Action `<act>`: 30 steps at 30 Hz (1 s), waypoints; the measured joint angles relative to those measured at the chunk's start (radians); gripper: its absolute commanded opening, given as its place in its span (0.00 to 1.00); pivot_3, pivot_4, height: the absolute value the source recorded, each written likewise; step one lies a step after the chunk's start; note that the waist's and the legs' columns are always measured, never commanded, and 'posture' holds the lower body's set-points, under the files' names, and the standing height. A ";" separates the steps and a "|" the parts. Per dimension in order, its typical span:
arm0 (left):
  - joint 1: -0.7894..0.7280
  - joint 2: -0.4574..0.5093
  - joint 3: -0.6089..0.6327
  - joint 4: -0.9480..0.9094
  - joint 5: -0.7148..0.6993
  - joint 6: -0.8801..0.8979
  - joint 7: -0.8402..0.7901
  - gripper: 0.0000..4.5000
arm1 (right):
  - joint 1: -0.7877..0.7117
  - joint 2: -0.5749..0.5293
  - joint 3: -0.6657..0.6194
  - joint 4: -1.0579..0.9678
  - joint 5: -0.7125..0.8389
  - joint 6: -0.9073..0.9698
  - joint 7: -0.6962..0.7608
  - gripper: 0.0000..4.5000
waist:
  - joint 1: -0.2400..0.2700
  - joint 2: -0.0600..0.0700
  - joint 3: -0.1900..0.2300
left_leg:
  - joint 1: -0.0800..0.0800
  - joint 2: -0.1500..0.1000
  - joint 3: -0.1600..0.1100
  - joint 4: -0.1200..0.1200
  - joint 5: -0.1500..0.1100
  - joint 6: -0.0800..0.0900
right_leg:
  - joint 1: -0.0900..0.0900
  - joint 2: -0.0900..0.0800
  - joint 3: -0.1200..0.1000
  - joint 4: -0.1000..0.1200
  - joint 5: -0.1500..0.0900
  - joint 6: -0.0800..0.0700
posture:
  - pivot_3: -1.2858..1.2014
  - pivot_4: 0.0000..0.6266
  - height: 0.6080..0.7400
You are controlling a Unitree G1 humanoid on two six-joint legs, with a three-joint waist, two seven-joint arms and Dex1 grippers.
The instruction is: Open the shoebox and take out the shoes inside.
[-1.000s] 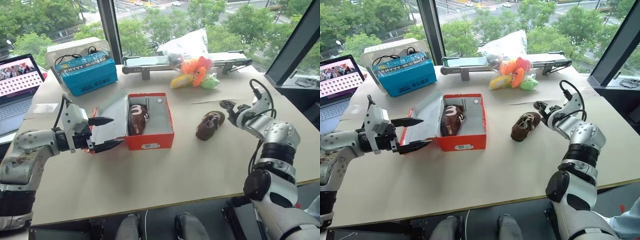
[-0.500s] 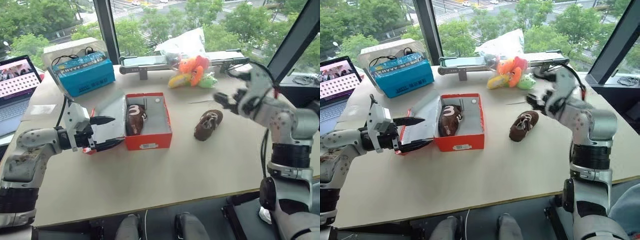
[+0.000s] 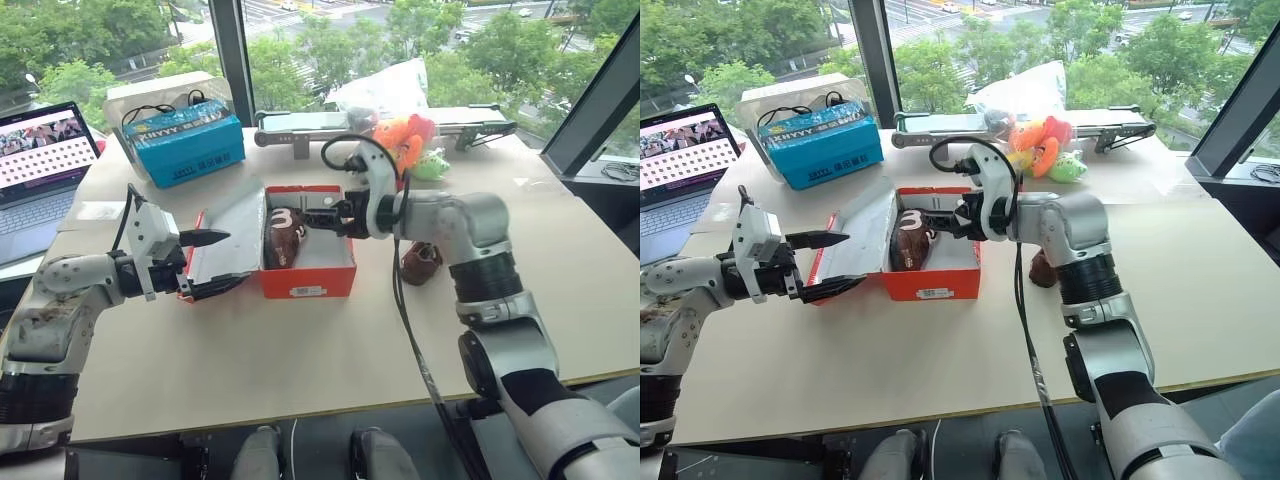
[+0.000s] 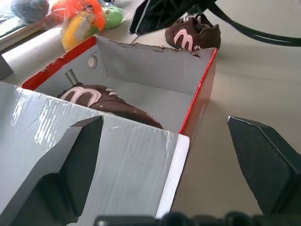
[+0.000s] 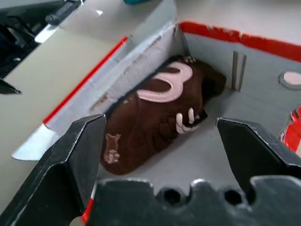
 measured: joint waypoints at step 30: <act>0.103 0.017 0.078 -0.129 -0.029 0.068 0.055 1.00 | -0.283 0.247 -0.240 0.913 -0.256 -0.520 0.046 0.99 | -0.005 0.000 0.000 | 0.002 0.002 0.001 0.000 0.000 0.000 | 0.000 0.002 0.002 0.001 0.001 -0.001 | 0.52 0.24 1.00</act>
